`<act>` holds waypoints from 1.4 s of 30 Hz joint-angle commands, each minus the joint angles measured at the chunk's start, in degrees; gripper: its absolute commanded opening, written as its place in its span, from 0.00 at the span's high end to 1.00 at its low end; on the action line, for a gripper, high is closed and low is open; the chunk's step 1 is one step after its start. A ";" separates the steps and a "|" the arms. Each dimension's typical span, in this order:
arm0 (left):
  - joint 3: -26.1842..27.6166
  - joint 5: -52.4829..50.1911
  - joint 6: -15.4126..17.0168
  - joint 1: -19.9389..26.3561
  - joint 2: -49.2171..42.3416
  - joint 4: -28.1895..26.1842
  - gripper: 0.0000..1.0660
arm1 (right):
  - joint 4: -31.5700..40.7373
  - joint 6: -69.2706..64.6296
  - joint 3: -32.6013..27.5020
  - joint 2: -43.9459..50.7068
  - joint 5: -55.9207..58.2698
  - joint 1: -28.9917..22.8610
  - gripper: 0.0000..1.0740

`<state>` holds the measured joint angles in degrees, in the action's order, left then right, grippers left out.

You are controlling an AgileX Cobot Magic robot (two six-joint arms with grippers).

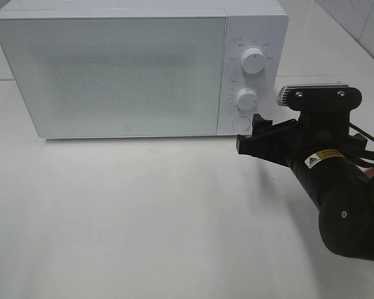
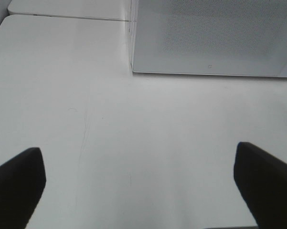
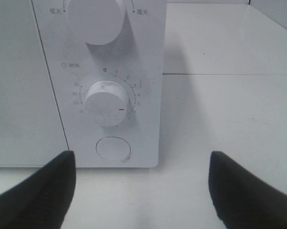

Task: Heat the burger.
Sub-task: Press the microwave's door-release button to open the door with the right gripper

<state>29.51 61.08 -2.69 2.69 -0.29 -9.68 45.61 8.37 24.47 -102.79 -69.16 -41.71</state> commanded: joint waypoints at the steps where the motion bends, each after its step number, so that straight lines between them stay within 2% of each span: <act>1: 0.00 0.06 0.00 0.00 -0.86 -0.57 0.06 | -0.29 -5.39 0.46 -0.06 -1.32 -0.11 0.30; 8: 0.00 0.06 0.00 0.00 -0.86 -0.57 0.06 | -0.29 -22.98 0.46 -0.06 -1.32 -0.11 0.37; 10: 0.00 0.06 0.00 0.00 -0.86 -0.57 0.06 | -0.29 -34.61 0.46 -0.06 -0.69 -0.11 0.43; 11: 0.00 0.06 0.00 0.00 -0.86 -0.57 0.06 | -0.29 -34.61 0.46 -0.06 -0.69 -0.11 0.43; 12: 0.00 0.06 0.00 0.00 -0.86 -0.57 0.06 | -0.29 -44.23 0.46 -0.06 0.63 -0.11 0.47; 13: 0.00 0.06 0.00 0.00 -0.86 -0.57 0.06 | -0.29 -44.23 0.46 -0.06 0.63 -0.11 0.47; 15: 0.00 0.06 0.00 0.00 -0.86 -0.57 0.06 | -0.40 -57.75 0.46 -0.06 2.69 -0.11 0.53; 16: 0.00 0.06 0.00 0.00 -0.86 -0.57 0.06 | -0.40 -57.75 0.46 -0.06 2.69 -0.11 0.53; 17: 0.00 0.06 0.00 0.00 -0.86 -0.57 0.06 | -0.40 -65.37 0.46 -0.06 3.61 -0.11 0.58; 19: 0.00 0.06 0.00 0.00 -0.86 -0.57 0.06 | -0.46 -69.04 0.46 -0.06 3.95 -0.11 0.61; 21: 0.00 0.06 0.00 0.00 -0.86 -0.57 0.06 | -0.40 -77.52 0.46 -0.06 5.61 -0.11 0.76; 24: 0.00 0.06 0.00 0.00 -0.86 -0.57 0.06 | -0.40 -78.95 0.46 -0.06 6.02 -0.11 0.80; 26: 0.00 0.06 0.00 0.00 -0.86 -0.57 0.06 | -0.46 -82.96 0.46 -0.06 7.22 -0.11 0.93; 30: 0.00 0.06 0.00 0.00 -0.86 -0.57 0.06 | -1.55 -84.22 0.46 -0.06 8.59 -0.11 1.00; 34: 0.00 0.06 0.00 0.00 -0.86 -0.57 0.06 | -4.87 -85.43 0.46 -0.06 10.77 -0.11 1.00; 42: 0.00 0.06 0.00 0.00 -0.86 -0.57 0.06 | -3.55 -88.12 1.32 -0.06 12.72 0.06 1.00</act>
<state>29.51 61.08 -2.69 2.69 -0.29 -9.68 41.71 -79.07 24.75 -103.02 -57.07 -41.71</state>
